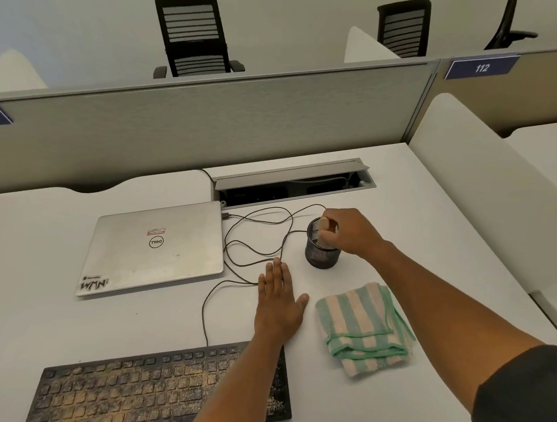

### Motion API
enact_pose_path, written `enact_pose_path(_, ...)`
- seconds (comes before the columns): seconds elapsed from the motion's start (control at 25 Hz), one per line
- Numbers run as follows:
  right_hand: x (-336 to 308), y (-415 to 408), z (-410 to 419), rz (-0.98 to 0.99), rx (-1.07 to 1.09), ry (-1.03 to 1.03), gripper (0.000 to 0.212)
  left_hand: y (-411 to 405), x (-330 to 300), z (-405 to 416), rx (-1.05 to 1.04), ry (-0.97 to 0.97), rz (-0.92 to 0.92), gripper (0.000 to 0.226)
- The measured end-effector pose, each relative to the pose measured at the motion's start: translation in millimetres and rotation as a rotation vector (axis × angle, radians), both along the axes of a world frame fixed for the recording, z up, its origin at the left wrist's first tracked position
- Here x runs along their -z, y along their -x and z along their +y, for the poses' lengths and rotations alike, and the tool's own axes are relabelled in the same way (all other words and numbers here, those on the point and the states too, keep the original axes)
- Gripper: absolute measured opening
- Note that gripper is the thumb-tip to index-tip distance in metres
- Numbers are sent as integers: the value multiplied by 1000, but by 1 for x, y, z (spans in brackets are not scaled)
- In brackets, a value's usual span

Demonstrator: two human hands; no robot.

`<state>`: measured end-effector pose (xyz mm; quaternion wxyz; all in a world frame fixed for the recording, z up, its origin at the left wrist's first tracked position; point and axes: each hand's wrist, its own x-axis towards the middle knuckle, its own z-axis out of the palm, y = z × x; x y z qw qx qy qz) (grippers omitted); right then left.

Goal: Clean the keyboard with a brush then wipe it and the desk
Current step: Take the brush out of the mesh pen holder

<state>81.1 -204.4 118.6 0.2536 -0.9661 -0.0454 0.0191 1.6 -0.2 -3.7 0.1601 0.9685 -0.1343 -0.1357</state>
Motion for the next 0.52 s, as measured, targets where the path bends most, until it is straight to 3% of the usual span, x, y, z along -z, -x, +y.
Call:
enact_pose_path(0.2, 6, 7, 5, 45, 3, 92, 19, 0, -2, -1, -9, 4, 11, 98)
enact_pose_path(0.52, -9, 24, 7, -233, 241, -175, 20, 1, -4, 0, 4, -1, 18, 85)
